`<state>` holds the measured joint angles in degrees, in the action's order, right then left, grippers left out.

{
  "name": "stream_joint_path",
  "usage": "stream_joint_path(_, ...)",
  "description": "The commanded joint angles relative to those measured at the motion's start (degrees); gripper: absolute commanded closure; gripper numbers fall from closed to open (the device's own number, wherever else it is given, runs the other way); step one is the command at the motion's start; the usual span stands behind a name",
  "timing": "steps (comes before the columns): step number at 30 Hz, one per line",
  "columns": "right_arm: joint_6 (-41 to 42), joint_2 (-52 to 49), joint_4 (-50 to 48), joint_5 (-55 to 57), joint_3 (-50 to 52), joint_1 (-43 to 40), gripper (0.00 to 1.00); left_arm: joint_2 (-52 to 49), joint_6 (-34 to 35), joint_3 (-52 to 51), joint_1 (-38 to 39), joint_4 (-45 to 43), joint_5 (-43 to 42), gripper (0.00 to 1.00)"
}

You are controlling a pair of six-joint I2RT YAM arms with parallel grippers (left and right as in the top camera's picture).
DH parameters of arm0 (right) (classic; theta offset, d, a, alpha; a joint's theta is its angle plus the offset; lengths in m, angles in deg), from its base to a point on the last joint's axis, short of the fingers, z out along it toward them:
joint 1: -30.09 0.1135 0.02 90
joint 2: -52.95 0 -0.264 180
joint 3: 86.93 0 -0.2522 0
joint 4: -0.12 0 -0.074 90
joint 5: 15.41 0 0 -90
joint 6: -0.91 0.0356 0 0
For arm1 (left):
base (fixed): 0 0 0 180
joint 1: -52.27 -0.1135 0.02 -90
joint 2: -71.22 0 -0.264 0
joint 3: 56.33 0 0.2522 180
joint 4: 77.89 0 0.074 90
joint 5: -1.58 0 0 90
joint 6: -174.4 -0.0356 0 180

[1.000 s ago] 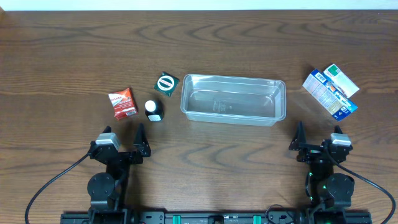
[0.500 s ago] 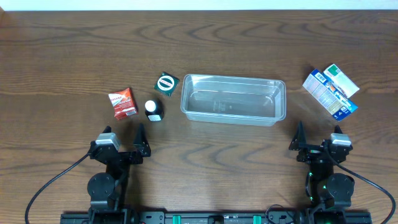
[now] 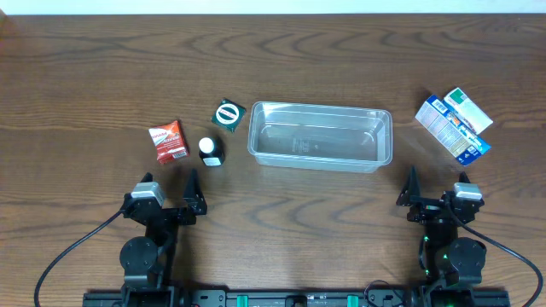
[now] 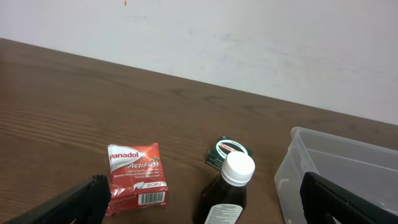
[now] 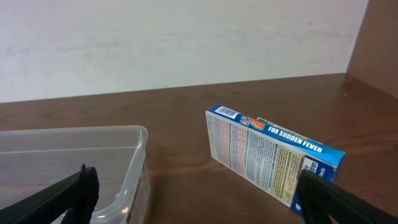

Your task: Pack container

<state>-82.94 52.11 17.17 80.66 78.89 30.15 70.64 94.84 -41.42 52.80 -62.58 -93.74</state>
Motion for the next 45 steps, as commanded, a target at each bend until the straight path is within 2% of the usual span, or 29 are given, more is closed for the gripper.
stream_joint_path(1, 0.9, 0.6, 0.0, 0.6, 0.1, -0.5, 0.01, 0.2, -0.8, -0.9, -0.3, 2.1, -0.2, 0.02)
stream_joint_path(9, 0.5, 0.6, -1.0, 3.0, 0.1, -0.5, 0.01, 0.2, -0.8, -0.9, -0.3, 2.1, -0.2, 0.02)
stream_joint_path(15, -0.1, 0.5, -5.9, -2.7, -0.3, -0.5, 0.01, 0.2, -0.8, -0.9, -0.3, 2.1, -0.2, 0.02)
stream_joint_path(20, 0.3, -3.7, -5.1, -4.8, -6.8, -0.5, 0.01, 0.2, -0.8, -0.9, -0.3, 2.1, -0.2, 0.02)
stream_joint_path(25, 0.5, -16.9, -3.2, -5.5, -18.2, -1.1, 0.01, 0.2, -0.8, -0.9, -0.3, 2.1, -0.2, 0.02)
stream_joint_path(30, 1.1, -35.2, 1.6, -12.5, -33.9, -4.2, 0.01, 0.2, -0.8, -0.9, -0.3, 2.1, -0.2, 0.02)
stream_joint_path(34, 2.0, -49.9, 12.8, -18.9, -50.3, -9.2, 0.01, 0.2, -0.8, -0.9, -0.3, 2.1, -0.2, 0.02)
stream_joint_path(39, 0.5, -64.7, 25.5, -26.7, -66.1, -16.5, 0.01, 0.2, -0.8, -0.9, -0.3, 2.1, -0.2, 0.02)
stream_joint_path(41, -1.2, -69.2, 27.9, -30.1, -69.7, -19.0, 0.01, 0.2, -0.8, -0.9, -0.3, 2.1, -0.2, 0.02)
stream_joint_path(45, -1.1, -74.1, 28.9, -30.1, -70.9, -21.7, 0.01, 0.2, -0.8, -0.9, -0.3, 2.1, -0.2, 0.02)
